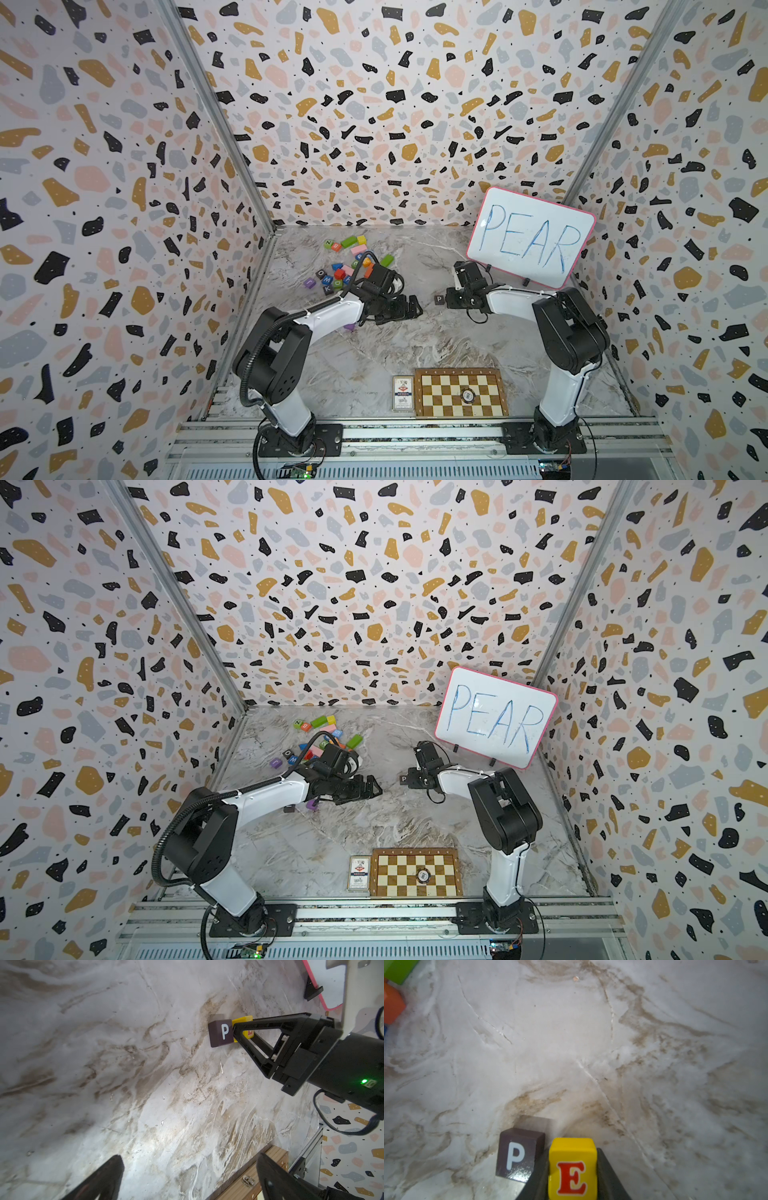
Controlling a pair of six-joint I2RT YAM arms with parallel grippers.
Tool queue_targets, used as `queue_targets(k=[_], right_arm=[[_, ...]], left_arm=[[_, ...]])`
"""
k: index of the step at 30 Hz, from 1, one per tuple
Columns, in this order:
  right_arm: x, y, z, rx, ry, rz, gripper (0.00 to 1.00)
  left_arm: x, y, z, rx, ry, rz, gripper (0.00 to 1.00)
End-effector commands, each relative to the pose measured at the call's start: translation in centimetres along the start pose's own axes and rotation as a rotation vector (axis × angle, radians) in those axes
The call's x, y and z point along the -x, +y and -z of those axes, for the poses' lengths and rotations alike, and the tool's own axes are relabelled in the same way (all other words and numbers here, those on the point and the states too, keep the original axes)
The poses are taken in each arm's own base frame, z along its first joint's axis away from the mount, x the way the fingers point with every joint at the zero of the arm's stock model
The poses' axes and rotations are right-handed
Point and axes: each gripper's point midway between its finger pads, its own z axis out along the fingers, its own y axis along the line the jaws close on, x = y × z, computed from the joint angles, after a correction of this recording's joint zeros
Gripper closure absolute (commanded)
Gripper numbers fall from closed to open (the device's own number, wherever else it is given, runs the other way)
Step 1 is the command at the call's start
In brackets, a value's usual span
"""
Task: Spell the uppercase word “pear” with letter blocks
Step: Place the letter block at the center of the board.
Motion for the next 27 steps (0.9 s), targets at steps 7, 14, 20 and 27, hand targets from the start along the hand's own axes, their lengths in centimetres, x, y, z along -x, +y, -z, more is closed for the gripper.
queue_targets(k=[7, 14, 20, 27], right_arm=[[1.3, 0.8, 0.8, -0.007, -0.024, -0.011, 0.61], [1.6, 1.0, 1.2, -0.014, -0.031, -0.008, 0.59], [1.9, 0.9, 1.3, -0.02, -0.038, -0.011, 0.61], [2.0, 1.0, 1.4, -0.026, -0.043, -0.023, 0.65]], left_arm=[[0.3, -0.6, 1.0, -0.032, -0.033, -0.002, 0.01], [0.4, -0.8, 1.0, -0.04, -0.032, -0.002, 0.01], [0.3, -0.8, 0.9, -0.04, -0.029, 0.0, 0.01], [0.3, -0.8, 0.9, -0.043, -0.03, 0.0, 0.01]])
